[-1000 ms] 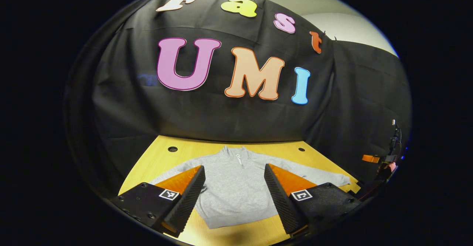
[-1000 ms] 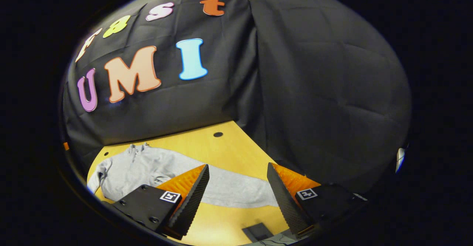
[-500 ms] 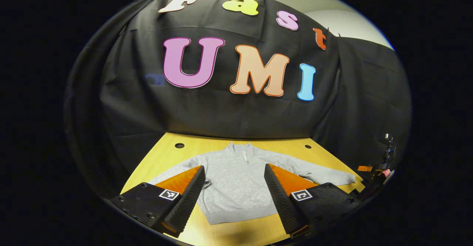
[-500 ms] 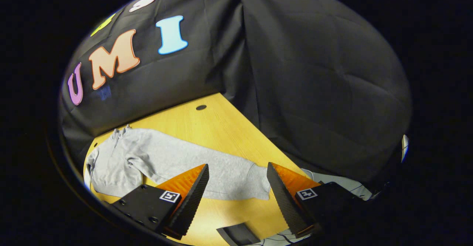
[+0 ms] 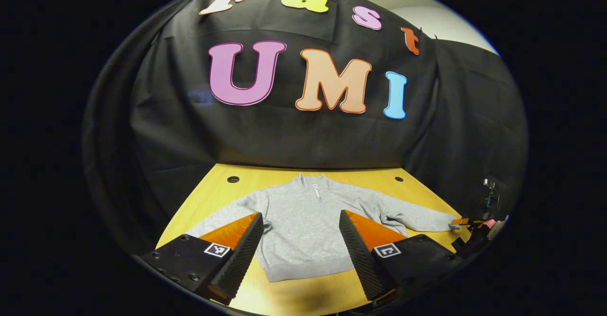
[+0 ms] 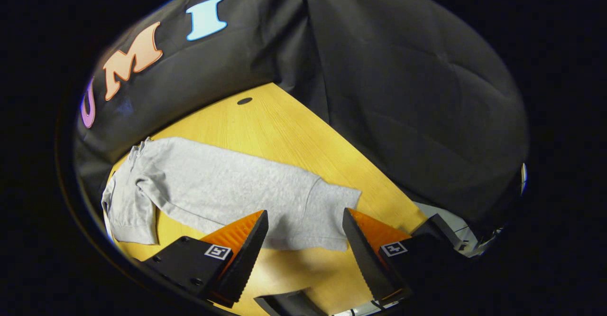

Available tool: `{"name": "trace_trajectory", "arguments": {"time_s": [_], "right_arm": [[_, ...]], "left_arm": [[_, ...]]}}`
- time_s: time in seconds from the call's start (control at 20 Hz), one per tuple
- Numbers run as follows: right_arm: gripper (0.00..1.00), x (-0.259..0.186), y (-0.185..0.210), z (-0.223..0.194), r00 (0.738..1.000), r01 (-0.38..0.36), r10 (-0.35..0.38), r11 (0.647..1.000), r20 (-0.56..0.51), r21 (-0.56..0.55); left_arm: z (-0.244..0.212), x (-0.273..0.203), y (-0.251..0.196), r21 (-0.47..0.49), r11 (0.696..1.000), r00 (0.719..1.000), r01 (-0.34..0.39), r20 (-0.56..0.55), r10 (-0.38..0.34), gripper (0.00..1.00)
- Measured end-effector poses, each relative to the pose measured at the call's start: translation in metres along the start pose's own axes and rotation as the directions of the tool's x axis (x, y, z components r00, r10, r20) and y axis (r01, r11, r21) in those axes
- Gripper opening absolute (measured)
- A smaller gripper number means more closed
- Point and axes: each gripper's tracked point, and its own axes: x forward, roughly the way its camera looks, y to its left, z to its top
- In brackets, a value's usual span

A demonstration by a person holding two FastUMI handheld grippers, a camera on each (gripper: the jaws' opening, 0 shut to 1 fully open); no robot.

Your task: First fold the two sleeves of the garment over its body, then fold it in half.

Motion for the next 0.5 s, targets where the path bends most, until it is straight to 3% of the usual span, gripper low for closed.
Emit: {"name": "trace_trajectory", "arguments": {"time_s": [0.3, 0.5], "right_arm": [[0.96, 0.007, -0.006, -0.008, 1.0, 0.021, -0.022, 0.996, -0.017, -0.091], [0.67, 0.009, -0.006, -0.008, 0.998, 0.041, -0.045, 0.995, -0.045, -0.096]], "left_arm": [[-0.004, 0.008, -0.02, 0.006, 0.999, 0.999, 0.043, -0.016, -0.043, 0.94], [-0.008, 0.01, -0.028, -0.046, 0.996, 0.997, 0.072, -0.014, -0.073, 0.94]]}}
